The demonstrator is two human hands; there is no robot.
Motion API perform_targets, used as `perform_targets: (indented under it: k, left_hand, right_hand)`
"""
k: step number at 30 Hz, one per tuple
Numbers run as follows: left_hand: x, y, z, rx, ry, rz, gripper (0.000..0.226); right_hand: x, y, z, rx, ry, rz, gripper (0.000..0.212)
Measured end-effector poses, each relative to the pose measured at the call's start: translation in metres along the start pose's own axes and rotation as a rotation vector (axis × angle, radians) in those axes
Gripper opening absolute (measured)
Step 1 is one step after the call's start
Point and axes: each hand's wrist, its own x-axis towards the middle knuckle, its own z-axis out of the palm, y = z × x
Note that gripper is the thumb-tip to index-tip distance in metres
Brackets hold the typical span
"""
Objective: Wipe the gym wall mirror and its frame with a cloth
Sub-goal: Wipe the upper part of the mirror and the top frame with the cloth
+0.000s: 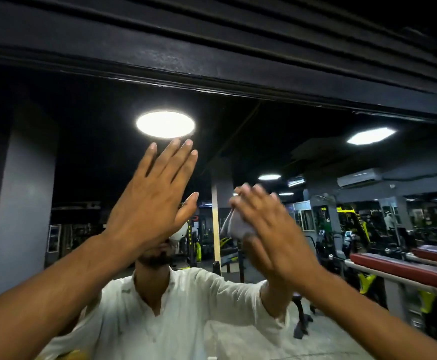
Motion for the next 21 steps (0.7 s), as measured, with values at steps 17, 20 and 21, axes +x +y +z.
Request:
perform_targets:
  k: [17, 20, 21]
  left_hand:
    - [-0.03, -0.06, -0.028, -0.058, -0.06, -0.101, 0.074]
    - [-0.032, -0.076, -0.028, -0.083, -0.049, -0.141, 0.077]
    - [-0.032, -0.078, -0.027, -0.093, -0.042, -0.141, 0.076]
  right_hand:
    - [0.073, -0.005, 0.003, 0.125, 0.131, 0.161, 0.06]
    - [0.125, -0.003, -0.006, 0.187, 0.22, 0.438, 0.058]
    - [0.132, -0.016, -0.004, 0.184, 0.225, 0.462, 0.058]
